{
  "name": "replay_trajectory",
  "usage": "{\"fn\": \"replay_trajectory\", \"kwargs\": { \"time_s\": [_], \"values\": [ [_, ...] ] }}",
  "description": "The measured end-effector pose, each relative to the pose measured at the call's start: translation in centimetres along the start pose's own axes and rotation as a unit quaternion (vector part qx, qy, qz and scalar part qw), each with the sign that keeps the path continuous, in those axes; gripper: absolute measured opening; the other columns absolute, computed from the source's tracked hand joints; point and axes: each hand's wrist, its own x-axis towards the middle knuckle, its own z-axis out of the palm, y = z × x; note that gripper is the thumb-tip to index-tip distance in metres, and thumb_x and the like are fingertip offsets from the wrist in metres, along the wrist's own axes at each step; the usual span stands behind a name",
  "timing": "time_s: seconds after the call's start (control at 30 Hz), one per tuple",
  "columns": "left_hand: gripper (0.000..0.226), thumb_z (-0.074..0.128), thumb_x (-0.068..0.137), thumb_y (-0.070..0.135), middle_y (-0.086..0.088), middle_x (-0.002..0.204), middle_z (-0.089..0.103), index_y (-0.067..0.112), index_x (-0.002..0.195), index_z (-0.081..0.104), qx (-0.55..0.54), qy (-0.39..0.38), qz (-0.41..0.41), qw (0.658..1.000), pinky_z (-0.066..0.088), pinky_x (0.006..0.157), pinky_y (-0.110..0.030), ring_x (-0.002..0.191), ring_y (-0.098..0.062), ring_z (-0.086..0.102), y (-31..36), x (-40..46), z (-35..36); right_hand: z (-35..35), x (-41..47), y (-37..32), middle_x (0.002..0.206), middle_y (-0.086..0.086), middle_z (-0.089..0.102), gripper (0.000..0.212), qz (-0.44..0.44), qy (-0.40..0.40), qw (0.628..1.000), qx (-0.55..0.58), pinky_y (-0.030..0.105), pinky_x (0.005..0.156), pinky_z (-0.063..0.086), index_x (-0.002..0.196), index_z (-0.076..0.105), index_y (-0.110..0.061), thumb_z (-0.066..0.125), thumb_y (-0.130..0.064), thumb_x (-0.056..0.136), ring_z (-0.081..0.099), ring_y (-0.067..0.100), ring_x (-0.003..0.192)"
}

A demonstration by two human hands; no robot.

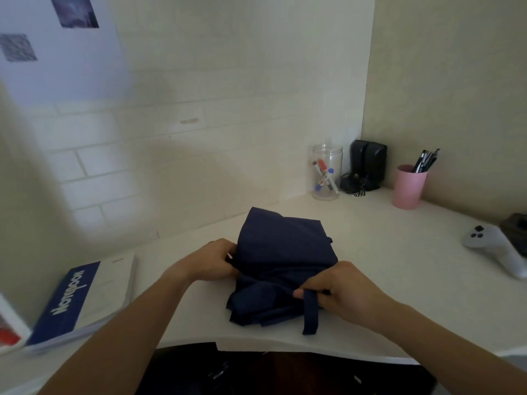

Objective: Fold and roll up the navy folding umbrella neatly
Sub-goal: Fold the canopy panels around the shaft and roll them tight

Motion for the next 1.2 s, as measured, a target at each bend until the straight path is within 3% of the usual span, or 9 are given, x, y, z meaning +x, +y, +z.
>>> {"fn": "replay_trajectory", "kwargs": {
  "time_s": [0.13, 0.33, 0.5, 0.63, 0.7, 0.8, 0.97, 1.1, 1.2],
  "values": [
    [0.024, 0.076, 0.081, 0.03, 0.005, 0.103, 0.065, 0.023, 0.103, 0.069, 0.117, 0.099, 0.059, 0.986, 0.054, 0.081, -0.039, 0.094, -0.019, 0.063, -0.4, -0.5, 0.4, -0.3, -0.4, 0.0, 0.075, -0.008, 0.075, 0.045, 0.0, 0.014, 1.0, -0.006, 0.025, 0.063, 0.051, 0.091, 0.08, -0.027, 0.051, -0.062, 0.093, 0.067, 0.006, 0.067],
    [0.031, 0.077, 0.066, 0.007, -0.004, 0.094, 0.064, 0.011, 0.095, 0.069, 0.21, 0.337, 0.251, 0.883, 0.045, 0.064, -0.036, 0.083, -0.023, 0.052, -0.1, -1.3, 2.9, -0.8, -1.2, -0.1, 0.092, -0.018, 0.075, 0.03, -0.053, 0.075, 0.993, -0.078, 0.018, 0.07, 0.053, 0.099, 0.08, -0.034, 0.055, -0.051, 0.096, 0.068, -0.001, 0.083],
    [0.032, 0.068, 0.07, 0.0, -0.016, 0.093, 0.067, 0.01, 0.099, 0.06, 0.23, 0.379, 0.339, 0.83, 0.037, 0.067, -0.038, 0.083, -0.027, 0.048, -0.5, -1.0, 4.4, -0.6, -1.8, -0.4, 0.105, -0.003, 0.069, 0.023, -0.118, 0.155, 0.964, -0.182, 0.024, 0.065, 0.05, 0.096, 0.081, -0.027, 0.064, -0.041, 0.095, 0.063, 0.014, 0.087],
    [0.023, 0.059, 0.083, 0.006, -0.024, 0.098, 0.073, 0.005, 0.106, 0.06, 0.256, 0.39, 0.356, 0.81, 0.04, 0.071, -0.039, 0.087, -0.03, 0.055, -1.5, -0.9, 5.7, -1.1, -2.1, -1.0, 0.144, 0.004, 0.05, 0.024, -0.099, 0.144, 0.972, -0.156, 0.028, 0.099, 0.045, 0.108, 0.079, -0.026, 0.067, -0.043, 0.095, 0.052, 0.021, 0.124],
    [0.017, 0.061, 0.081, 0.0, -0.021, 0.091, 0.071, 0.003, 0.097, 0.065, 0.292, 0.391, 0.356, 0.797, 0.04, 0.071, -0.038, 0.08, -0.033, 0.059, -1.5, -1.1, 6.0, -1.1, -2.1, -1.0, 0.151, 0.005, 0.048, 0.024, -0.097, 0.123, 0.976, -0.153, 0.031, 0.102, 0.045, 0.103, 0.08, -0.029, 0.064, -0.045, 0.097, 0.05, 0.023, 0.129],
    [0.029, 0.072, 0.072, -0.007, -0.018, 0.095, 0.064, 0.001, 0.099, 0.063, 0.28, 0.372, 0.313, 0.828, 0.045, 0.076, -0.04, 0.081, -0.034, 0.056, -1.1, -1.5, 5.5, -0.6, -1.8, -0.4, 0.139, 0.004, 0.061, 0.023, -0.114, 0.125, 0.973, -0.159, 0.035, 0.089, 0.053, 0.092, 0.083, -0.027, 0.066, -0.042, 0.096, 0.06, 0.023, 0.118],
    [0.04, 0.075, 0.074, 0.015, -0.003, 0.091, 0.065, 0.017, 0.101, 0.046, 0.276, 0.279, 0.168, 0.904, 0.045, 0.05, -0.037, 0.059, -0.031, 0.059, -0.5, -3.1, 3.9, -0.3, -1.5, 0.8, 0.117, -0.004, 0.075, 0.021, -0.111, 0.118, 0.976, -0.145, 0.034, 0.076, 0.058, 0.095, 0.083, -0.028, 0.068, -0.042, 0.093, 0.069, 0.019, 0.1],
    [0.035, 0.058, 0.078, 0.029, 0.006, 0.079, 0.067, 0.023, 0.112, 0.051, 0.099, 0.065, 0.125, 0.985, 0.046, 0.065, -0.037, 0.071, -0.017, 0.059, -1.1, -3.5, 1.9, -0.1, -1.5, 1.0, 0.116, -0.005, 0.076, 0.021, -0.105, 0.113, 0.979, -0.133, 0.032, 0.076, 0.058, 0.095, 0.083, -0.029, 0.067, -0.043, 0.093, 0.07, 0.018, 0.099],
    [0.027, 0.059, 0.09, 0.021, 0.001, 0.093, 0.065, 0.022, 0.116, 0.065, 0.066, 0.067, 0.174, 0.98, 0.044, 0.074, -0.022, 0.081, -0.011, 0.057, -2.0, -3.5, 1.6, -0.3, -1.3, 0.9, 0.112, -0.008, 0.077, 0.022, -0.093, 0.117, 0.981, -0.12, 0.032, 0.075, 0.058, 0.096, 0.083, -0.031, 0.066, -0.045, 0.092, 0.07, 0.016, 0.097]
  ]
}}
